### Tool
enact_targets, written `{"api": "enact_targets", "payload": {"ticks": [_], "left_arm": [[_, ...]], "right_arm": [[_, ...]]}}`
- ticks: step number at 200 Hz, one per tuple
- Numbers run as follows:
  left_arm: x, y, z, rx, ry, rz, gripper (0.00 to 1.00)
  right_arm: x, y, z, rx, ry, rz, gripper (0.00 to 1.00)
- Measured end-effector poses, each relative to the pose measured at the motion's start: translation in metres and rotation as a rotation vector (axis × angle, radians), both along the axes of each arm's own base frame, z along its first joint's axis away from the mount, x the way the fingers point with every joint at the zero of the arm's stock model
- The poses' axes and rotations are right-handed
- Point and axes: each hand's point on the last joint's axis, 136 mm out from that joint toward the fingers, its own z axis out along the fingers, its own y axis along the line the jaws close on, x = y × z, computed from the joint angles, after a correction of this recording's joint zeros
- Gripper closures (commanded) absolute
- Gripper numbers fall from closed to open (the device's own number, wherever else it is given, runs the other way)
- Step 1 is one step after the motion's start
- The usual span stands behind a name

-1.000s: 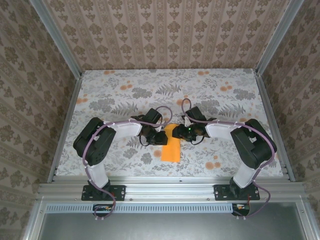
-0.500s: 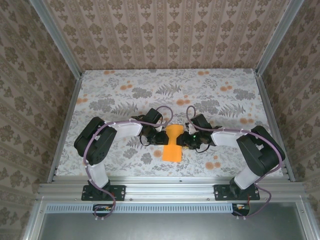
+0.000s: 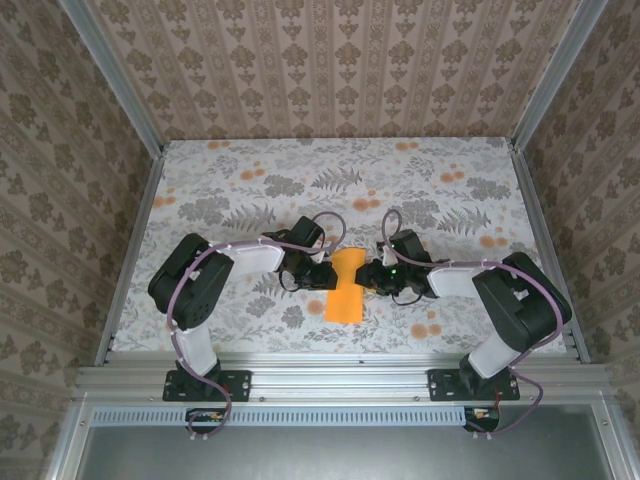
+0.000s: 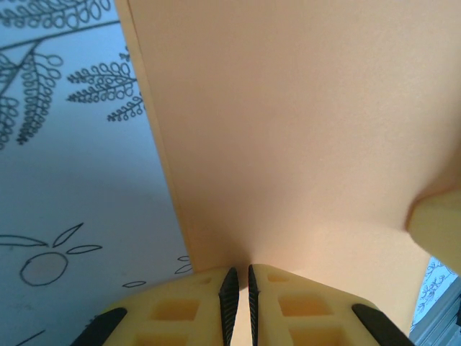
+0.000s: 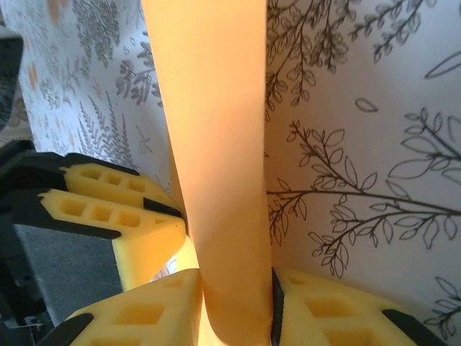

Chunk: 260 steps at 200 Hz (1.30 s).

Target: Fold a paper plane with a square sheet of paper (pick it up from the middle)

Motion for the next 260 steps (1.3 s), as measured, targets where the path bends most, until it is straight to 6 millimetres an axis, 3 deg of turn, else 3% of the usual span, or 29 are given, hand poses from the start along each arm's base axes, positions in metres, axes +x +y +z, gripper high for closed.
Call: {"api": "enact_targets", "payload": {"ticks": [107,164,196,221,260], "left_arm": [[0.000,-0.001,0.001,-0.002,0.005,-0.008,0.79],[0.000,-0.002,0.007,0.009,0.019,-0.016,0.71],[0.000,0.001,0.011,0.036,0.029,-0.011,0.61],[0.004,0.007,0.023,0.045,0.021,0.005,0.55],[0.020,0.005,0.062,-0.012,-0.043,0.030,0.48]], "right_arm": [[0.004,-0.004,0.003,0.060,-0.016,-0.031,0.81],[0.004,-0.004,0.003,0.060,-0.020,-0.024,0.84],[-0.001,-0.007,0.002,0.036,-0.017,-0.009,0.87],[-0.004,-0.012,0.012,-0.010,-0.036,0.011,0.90],[0.001,-0.019,0.039,-0.078,-0.100,0.035,0.91]]}}
